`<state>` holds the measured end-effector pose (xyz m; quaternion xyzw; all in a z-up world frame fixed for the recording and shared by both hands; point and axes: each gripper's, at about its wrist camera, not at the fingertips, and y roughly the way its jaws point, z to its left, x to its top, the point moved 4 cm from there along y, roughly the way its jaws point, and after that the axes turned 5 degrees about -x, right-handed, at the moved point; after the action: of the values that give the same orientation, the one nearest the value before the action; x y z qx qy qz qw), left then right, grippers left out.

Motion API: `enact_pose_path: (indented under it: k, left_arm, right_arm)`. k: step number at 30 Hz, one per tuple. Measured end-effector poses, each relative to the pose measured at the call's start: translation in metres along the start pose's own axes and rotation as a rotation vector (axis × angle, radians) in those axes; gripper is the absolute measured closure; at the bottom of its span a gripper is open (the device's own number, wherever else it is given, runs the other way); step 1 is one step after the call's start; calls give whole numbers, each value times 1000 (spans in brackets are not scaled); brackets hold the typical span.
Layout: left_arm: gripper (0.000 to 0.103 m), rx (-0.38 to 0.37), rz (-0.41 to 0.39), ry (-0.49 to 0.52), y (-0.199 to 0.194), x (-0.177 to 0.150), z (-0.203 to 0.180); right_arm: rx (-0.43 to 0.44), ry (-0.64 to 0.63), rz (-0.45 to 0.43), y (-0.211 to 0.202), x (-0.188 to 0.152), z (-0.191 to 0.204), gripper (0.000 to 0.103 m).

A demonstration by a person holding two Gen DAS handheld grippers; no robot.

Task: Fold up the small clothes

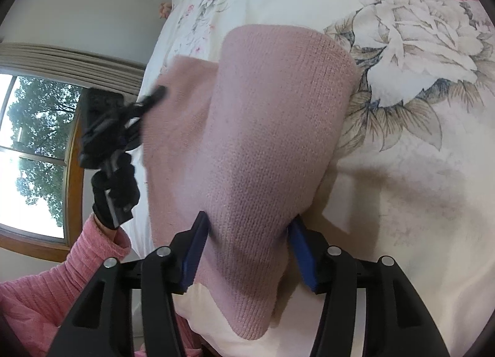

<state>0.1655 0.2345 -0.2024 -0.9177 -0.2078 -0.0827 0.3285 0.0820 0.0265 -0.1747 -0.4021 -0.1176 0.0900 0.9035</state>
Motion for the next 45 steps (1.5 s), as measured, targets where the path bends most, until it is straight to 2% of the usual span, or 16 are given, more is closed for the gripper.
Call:
enact_pose_path:
  k: [1,2,5,10,11,12,14,17,23,27,31,33,35,37,39,45]
  left_arm:
    - [93,52,42,-32,7,-3,19]
    - [93,59,65,-52,11,-6,28]
    - [86,18,74,-83,8,-8,35]
    - [54,-56,43,-73,-14,-21,21]
    - [41,-78,49,-88,-18,-30,21]
    - [36,-88,53,-94,-20,-36,24]
    - [34,-99,75,-88,-16,-50,21]
    - [29,-49,120,-60,2,-65,24]
    - [21,-97,197,-34,38,-64,23]
    - [14,-102,246,25,65,-63,7]
    - [15,-118,260,48,76,-64,-3]
    - [39,-145,255,33,78,-65,-6]
    - [50,-183,246,-1,74,-72,-3]
    - [55,-183,233,-6,72,-73,-5]
    - [58,-210,205,-31,68,-76,-10]
    - [59,-262,132,-2,37,-95,-54]
  right_arm:
    - [-2,-5,-2,0,0,1,48]
    - [-3,-10,-3,-1,-1,2,48]
    - [-18,-28,-3,-2,-2,6,48]
    - [-41,-38,-4,-3,-2,9,47]
    - [-43,-39,-6,-3,-3,11,47]
    - [-43,-40,-9,-2,-2,11,47]
    - [-34,-38,-13,-2,-3,11,44]
    - [-35,-41,-14,0,-2,10,41]
    - [-41,-45,-7,5,-3,11,38]
    - [-28,-16,-15,6,-1,5,28]
    - [-29,3,-5,18,2,-1,22]
    - [-19,14,-3,25,3,-1,19]
    - [-13,22,-15,29,4,-1,19]
    - [5,31,-29,29,4,-1,28]
    - [34,40,-42,22,3,-1,43]
    - [83,-15,-61,-17,-4,12,50]
